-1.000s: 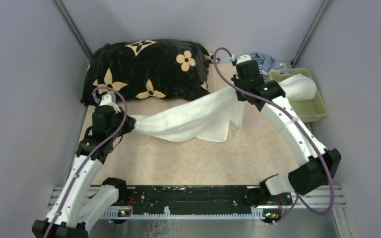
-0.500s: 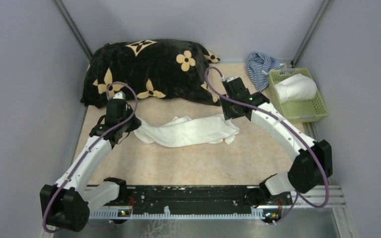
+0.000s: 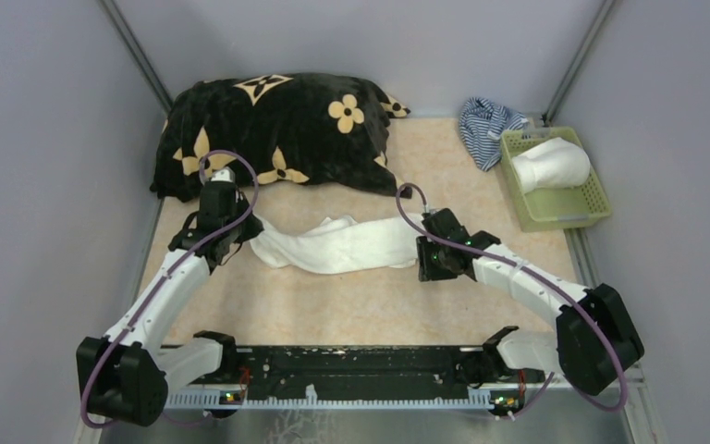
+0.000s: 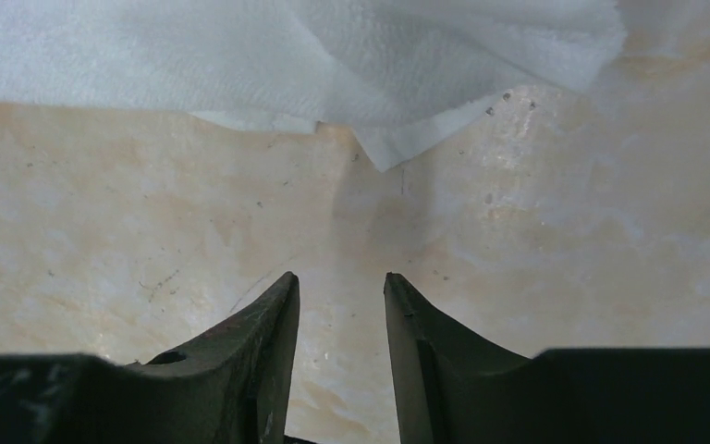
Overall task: Roll the towels
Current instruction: Flatten out the towel at the center of the board.
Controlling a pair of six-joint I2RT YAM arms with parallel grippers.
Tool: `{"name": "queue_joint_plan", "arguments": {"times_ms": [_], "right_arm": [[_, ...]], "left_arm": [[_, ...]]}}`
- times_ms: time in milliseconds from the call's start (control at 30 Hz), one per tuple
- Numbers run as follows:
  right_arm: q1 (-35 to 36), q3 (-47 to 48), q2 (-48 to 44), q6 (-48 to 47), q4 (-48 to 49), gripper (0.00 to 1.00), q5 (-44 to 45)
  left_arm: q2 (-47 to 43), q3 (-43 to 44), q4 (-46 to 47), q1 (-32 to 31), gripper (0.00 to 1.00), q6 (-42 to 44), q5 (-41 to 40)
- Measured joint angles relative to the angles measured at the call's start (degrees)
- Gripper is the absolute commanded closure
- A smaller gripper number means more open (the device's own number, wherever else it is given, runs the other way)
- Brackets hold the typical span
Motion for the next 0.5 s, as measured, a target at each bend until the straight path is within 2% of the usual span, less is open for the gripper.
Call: {"name": "queue_joint_plan", "arguments": {"times_ms": [300, 500], "right_arm": [[0.37, -2.91, 3.45, 4.87, 15.08, 0.59, -1.86], [0.37, -2.89, 8.50, 5.86, 20.13, 0.61, -2.23]], "left_arm": [[0.48, 0.00, 0.09, 0.00, 0.97, 1.07, -0.31], [0.39, 0.00, 0.07, 0.00, 0.97, 1.44, -0.66]]}}
